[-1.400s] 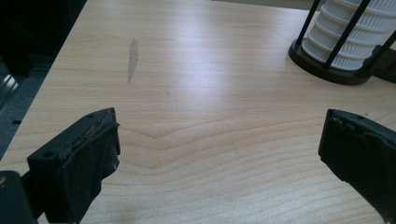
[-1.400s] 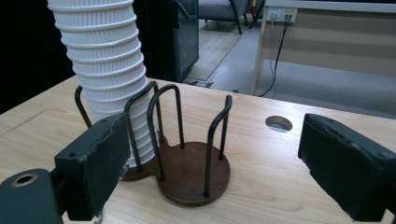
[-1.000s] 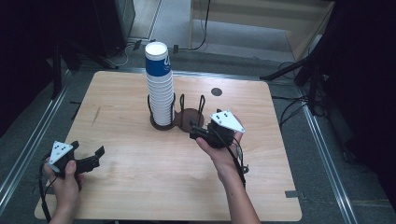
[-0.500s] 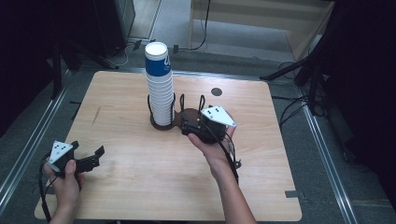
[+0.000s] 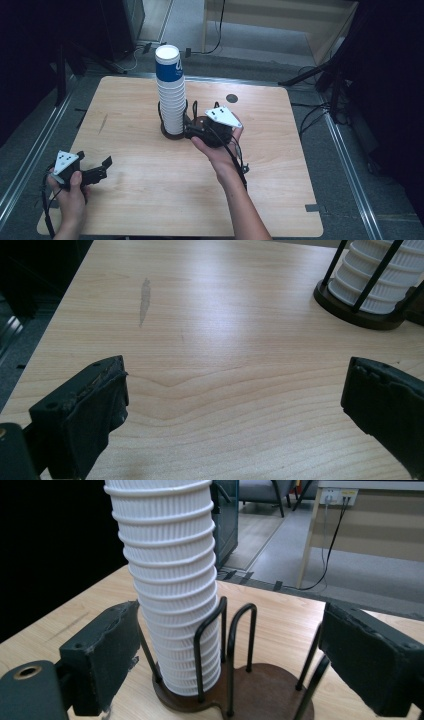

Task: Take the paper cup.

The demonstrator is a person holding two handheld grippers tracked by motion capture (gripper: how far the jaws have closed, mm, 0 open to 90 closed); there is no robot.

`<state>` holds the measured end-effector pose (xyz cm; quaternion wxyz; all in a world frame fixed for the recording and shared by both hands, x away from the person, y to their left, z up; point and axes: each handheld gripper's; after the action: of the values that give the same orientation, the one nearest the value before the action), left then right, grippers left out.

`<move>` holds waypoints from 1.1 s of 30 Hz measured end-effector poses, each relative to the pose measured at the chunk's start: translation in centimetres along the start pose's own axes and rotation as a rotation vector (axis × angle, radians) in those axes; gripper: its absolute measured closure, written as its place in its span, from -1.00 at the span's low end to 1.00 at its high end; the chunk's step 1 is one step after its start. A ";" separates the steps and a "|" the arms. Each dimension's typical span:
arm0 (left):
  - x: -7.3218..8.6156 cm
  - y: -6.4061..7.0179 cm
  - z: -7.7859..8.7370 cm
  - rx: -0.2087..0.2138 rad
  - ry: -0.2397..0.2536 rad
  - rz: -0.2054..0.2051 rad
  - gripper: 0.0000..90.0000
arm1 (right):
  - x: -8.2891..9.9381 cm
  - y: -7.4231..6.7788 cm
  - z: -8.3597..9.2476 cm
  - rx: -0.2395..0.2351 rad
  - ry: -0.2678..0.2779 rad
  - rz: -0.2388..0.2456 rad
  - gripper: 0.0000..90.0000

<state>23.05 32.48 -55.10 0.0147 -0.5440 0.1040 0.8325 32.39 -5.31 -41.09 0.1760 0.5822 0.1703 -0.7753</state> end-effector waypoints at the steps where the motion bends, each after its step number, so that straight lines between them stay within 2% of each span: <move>1: 0.0 0.0 0.0 0.000 0.000 0.001 -1.00 | -0.2 -0.1 -0.2 -0.001 0.005 -0.002 -0.79; 10: 0.0 0.0 0.0 0.001 -0.002 0.002 -1.00 | -1.4 -1.4 -1.2 -0.019 0.031 0.007 -0.79; 23: 0.0 0.0 -0.1 0.003 -0.006 0.006 -1.00 | -3.0 -2.8 -3.0 -0.008 0.035 0.009 -0.80; 33: 0.0 -0.1 -0.1 0.002 -0.010 0.010 -1.00 | -3.8 -3.5 -4.0 0.004 0.043 -0.010 -0.80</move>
<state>23.20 32.55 -55.12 0.0115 -0.5393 0.1076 0.8351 35.09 -0.09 -38.31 0.1671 0.5983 0.1756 -0.7637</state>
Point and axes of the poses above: each handheld gripper's, and its own axes: z roughly backward along the jaws, x roughly out of its underside, y roughly to its right, and after that the axes turned 2 degrees about y, right-handed
